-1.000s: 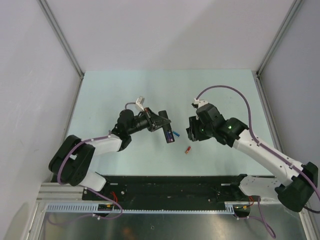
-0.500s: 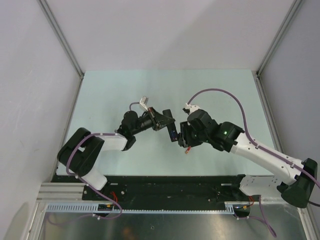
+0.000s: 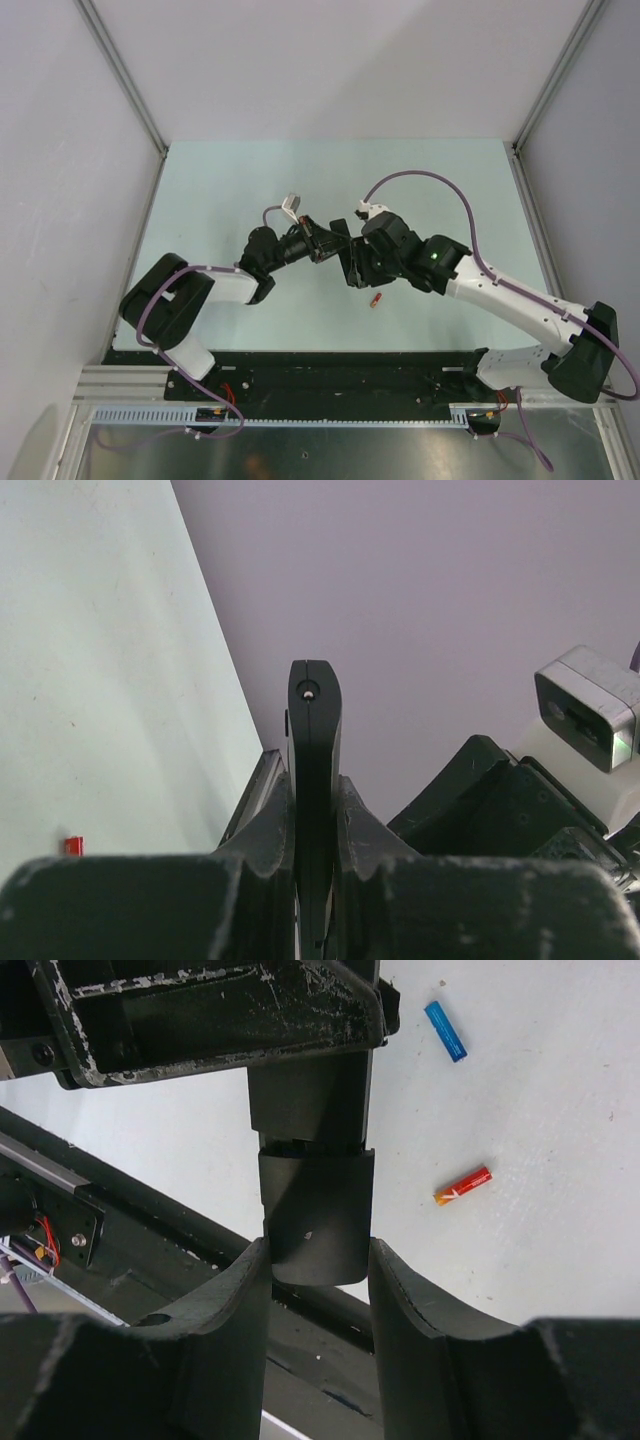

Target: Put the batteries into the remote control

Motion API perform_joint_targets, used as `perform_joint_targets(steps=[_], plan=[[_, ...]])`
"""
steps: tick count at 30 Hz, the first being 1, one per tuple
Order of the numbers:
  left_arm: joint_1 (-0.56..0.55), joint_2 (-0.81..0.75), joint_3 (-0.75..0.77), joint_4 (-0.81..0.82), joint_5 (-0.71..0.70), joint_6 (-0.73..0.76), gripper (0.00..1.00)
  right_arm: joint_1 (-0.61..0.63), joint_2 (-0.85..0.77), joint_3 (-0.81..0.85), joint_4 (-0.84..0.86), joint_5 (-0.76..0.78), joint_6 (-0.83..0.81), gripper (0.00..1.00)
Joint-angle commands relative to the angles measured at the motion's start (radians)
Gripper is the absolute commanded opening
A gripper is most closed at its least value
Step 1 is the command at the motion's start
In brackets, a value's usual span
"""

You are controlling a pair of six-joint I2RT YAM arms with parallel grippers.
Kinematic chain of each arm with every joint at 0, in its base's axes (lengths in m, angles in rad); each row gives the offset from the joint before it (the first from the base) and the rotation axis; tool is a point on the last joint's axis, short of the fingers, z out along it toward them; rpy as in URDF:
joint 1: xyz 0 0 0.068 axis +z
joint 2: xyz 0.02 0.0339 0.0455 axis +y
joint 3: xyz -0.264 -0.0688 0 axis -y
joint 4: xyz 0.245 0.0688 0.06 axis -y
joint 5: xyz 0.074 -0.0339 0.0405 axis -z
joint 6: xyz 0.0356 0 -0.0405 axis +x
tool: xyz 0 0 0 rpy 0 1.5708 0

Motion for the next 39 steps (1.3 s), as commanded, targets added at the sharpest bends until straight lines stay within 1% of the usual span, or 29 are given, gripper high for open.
perform_joint_targets(steps=[1, 10, 19, 39], plan=[[-0.009, 0.004, -0.007, 0.091, -0.005, -0.027, 0.0, 0.006, 0.018, 0.06, 0.008, 0.022, -0.007, 0.14], [-0.01, 0.026, -0.004, 0.09, -0.014, -0.022, 0.0, 0.018, 0.048, 0.108, -0.054, 0.062, -0.025, 0.13], [-0.01, 0.043, 0.004, 0.079, -0.03, -0.025, 0.0, 0.029, 0.064, 0.121, -0.101, 0.09, -0.033, 0.13], [-0.013, 0.05, 0.03, 0.055, -0.039, -0.016, 0.0, 0.047, 0.127, 0.141, -0.123, 0.102, -0.025, 0.12]])
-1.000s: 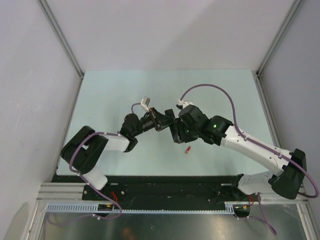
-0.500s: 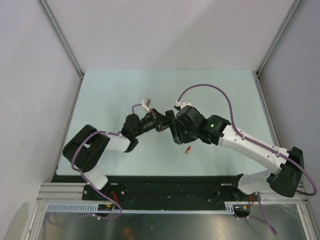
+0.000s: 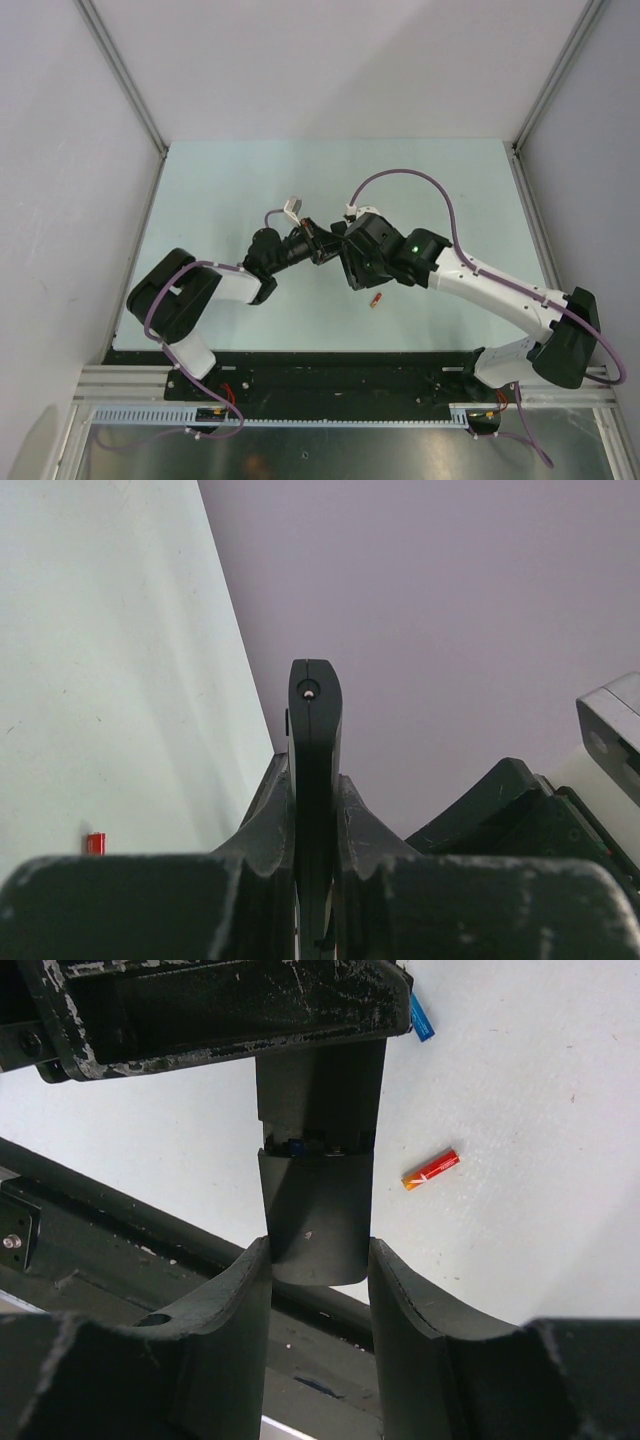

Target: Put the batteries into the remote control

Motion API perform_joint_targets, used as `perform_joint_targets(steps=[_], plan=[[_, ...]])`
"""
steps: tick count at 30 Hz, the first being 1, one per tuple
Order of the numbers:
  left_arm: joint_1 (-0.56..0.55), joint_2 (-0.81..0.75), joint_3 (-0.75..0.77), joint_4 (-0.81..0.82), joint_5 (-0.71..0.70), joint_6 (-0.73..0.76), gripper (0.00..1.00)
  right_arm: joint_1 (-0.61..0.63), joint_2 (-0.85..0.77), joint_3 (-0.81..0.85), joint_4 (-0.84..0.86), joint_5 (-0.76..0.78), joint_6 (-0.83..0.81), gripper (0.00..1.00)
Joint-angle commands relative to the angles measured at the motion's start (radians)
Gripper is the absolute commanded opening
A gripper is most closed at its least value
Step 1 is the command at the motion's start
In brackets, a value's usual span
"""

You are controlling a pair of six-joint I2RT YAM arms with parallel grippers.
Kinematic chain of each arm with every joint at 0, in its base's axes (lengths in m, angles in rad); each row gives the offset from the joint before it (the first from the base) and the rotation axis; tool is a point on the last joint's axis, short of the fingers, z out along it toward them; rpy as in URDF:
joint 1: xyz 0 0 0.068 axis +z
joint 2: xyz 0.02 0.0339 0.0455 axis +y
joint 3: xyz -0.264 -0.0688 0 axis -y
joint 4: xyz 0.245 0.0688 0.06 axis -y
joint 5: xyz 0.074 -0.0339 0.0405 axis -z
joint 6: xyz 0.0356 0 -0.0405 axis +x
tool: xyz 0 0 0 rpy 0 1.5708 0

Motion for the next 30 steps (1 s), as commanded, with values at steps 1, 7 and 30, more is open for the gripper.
perform_joint_targets(steps=[1, 7, 30], plan=[[-0.008, -0.001, 0.03, 0.035, -0.014, -0.001, 0.0, 0.011, 0.018, 0.049, -0.012, 0.028, -0.003, 0.12], [-0.006, 0.002, 0.032, 0.01, -0.017, 0.006, 0.0, 0.028, 0.041, 0.074, -0.044, 0.068, -0.012, 0.12], [-0.006, -0.024, 0.038, -0.001, -0.017, -0.011, 0.0, 0.044, 0.058, 0.072, -0.067, 0.089, 0.023, 0.12]])
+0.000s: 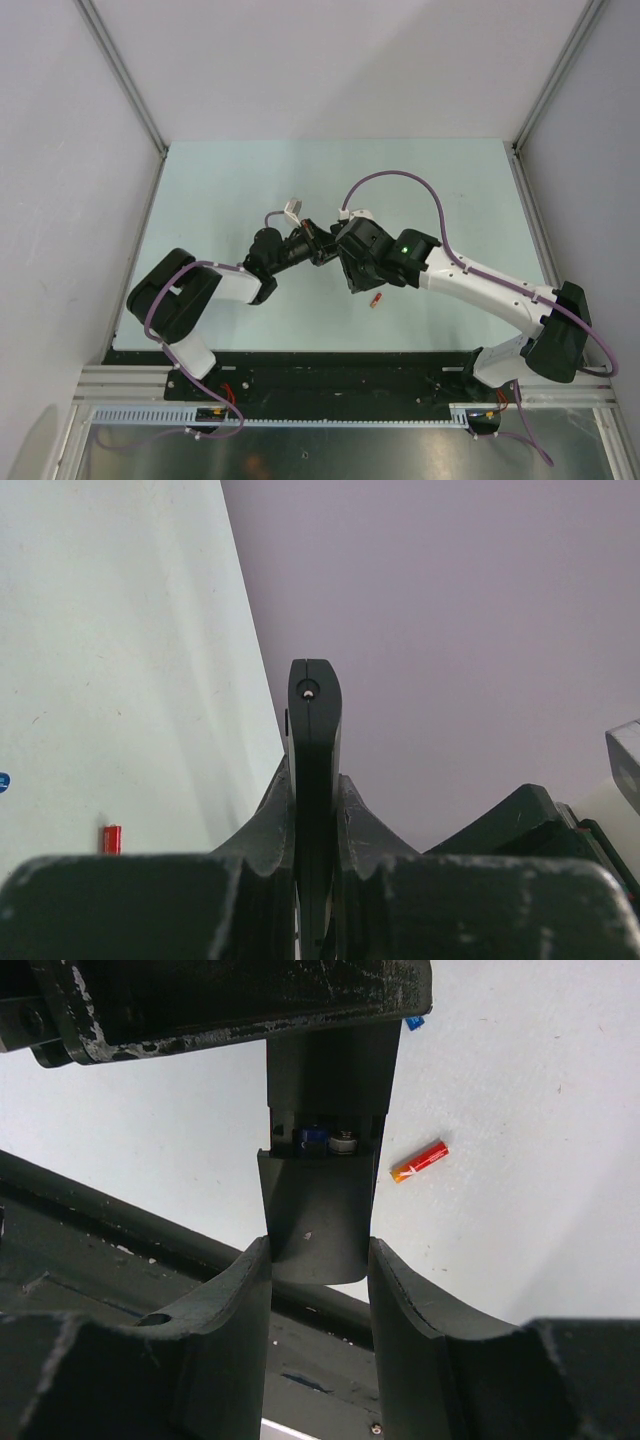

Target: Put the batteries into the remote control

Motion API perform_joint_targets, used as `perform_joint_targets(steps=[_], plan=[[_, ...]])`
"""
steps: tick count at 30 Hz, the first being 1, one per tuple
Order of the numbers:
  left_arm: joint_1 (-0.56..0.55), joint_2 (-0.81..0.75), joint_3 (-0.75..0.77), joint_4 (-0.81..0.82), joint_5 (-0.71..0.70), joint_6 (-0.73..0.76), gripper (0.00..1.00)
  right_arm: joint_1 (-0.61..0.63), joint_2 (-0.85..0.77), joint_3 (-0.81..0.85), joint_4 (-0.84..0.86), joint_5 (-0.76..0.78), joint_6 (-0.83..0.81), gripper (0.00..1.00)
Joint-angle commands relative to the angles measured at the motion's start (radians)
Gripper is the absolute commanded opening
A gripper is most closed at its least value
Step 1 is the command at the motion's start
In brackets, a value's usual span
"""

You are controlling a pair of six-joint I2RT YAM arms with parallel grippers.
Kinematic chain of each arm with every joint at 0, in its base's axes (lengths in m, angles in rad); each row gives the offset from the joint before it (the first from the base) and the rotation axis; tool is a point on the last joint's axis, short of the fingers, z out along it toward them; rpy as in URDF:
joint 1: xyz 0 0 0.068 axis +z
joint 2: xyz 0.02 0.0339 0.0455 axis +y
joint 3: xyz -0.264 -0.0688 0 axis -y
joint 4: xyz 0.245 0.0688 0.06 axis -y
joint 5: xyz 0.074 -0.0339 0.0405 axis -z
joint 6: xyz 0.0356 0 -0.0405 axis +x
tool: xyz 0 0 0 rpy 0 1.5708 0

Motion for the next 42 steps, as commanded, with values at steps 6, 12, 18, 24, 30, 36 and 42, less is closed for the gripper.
perform_joint_targets(steps=[6, 12, 18, 24, 30, 36, 42], plan=[[-0.008, -0.029, 0.032, 0.062, 0.007, -0.027, 0.0, 0.005, 0.003, 0.033, -0.013, 0.032, 0.018, 0.12], [-0.008, -0.038, 0.022, 0.099, 0.008, -0.038, 0.0, -0.015, -0.013, 0.024, 0.015, -0.009, 0.027, 0.12], [-0.008, -0.024, 0.005, 0.161, 0.004, -0.061, 0.0, -0.034, -0.032, 0.013, 0.035, -0.048, 0.035, 0.12], [-0.008, -0.009, -0.008, 0.197, 0.002, -0.078, 0.0, -0.044, -0.048, 0.01, 0.045, -0.06, 0.043, 0.11], [-0.01, -0.012, -0.006, 0.204, 0.002, -0.078, 0.0, -0.05, -0.042, 0.009, 0.041, -0.065, 0.035, 0.11], [-0.008, 0.001, 0.002, 0.202, 0.007, -0.078, 0.0, -0.046, -0.034, 0.009, 0.044, -0.069, 0.021, 0.12], [-0.016, 0.001, 0.012, 0.145, 0.011, -0.032, 0.0, -0.054, -0.025, 0.01, 0.033, -0.084, 0.009, 0.12]])
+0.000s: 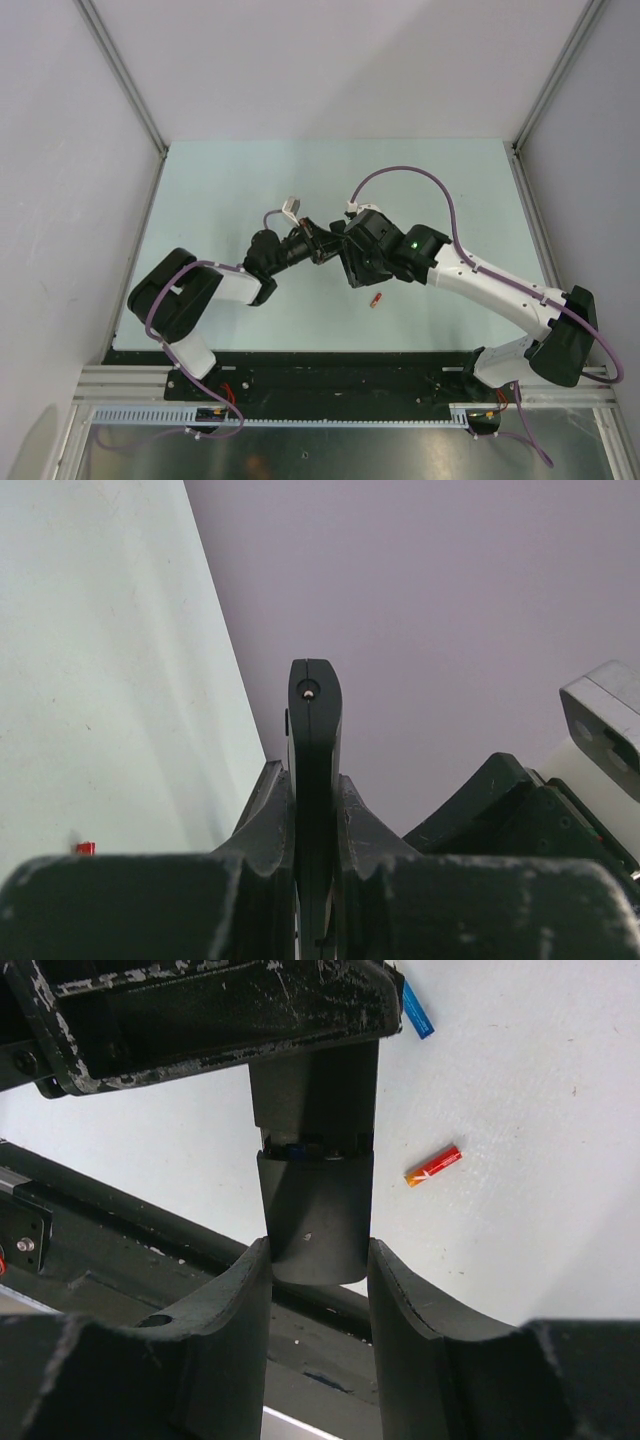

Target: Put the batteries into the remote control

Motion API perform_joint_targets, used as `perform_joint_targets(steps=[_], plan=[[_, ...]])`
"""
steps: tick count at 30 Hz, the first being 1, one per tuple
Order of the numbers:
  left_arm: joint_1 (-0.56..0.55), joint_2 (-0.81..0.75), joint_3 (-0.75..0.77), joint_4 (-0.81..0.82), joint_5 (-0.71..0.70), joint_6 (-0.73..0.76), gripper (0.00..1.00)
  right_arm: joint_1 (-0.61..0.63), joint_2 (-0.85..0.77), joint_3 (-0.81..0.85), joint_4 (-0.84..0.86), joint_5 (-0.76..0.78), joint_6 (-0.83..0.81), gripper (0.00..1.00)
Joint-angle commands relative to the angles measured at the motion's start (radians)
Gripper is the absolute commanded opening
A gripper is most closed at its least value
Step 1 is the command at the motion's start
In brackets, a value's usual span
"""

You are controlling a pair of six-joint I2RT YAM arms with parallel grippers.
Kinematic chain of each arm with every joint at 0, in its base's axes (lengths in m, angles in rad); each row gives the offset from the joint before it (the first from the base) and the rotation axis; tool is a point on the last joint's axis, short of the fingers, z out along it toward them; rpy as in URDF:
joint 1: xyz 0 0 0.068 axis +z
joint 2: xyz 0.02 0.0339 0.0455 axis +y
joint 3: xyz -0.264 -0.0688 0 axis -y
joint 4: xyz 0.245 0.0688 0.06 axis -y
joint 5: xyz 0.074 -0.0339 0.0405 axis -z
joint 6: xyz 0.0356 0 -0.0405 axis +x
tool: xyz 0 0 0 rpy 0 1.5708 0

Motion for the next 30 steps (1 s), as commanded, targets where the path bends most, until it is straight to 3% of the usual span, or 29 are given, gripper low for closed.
perform_joint_targets(steps=[1, 13, 21, 30], plan=[[-0.016, -0.007, 0.024, 0.04, 0.013, 0.004, 0.0, -0.006, 0.009, 0.011, 0.015, -0.026, -0.011, 0.12], [-0.018, -0.014, 0.024, 0.028, 0.009, 0.015, 0.0, -0.017, 0.015, 0.012, 0.009, -0.026, -0.013, 0.17], [-0.02, -0.014, 0.024, 0.023, 0.009, 0.014, 0.0, -0.015, 0.012, 0.012, 0.006, -0.017, -0.008, 0.34], [-0.02, -0.013, 0.021, 0.022, 0.006, 0.014, 0.0, -0.019, 0.008, 0.012, 0.007, -0.009, -0.004, 0.42]])
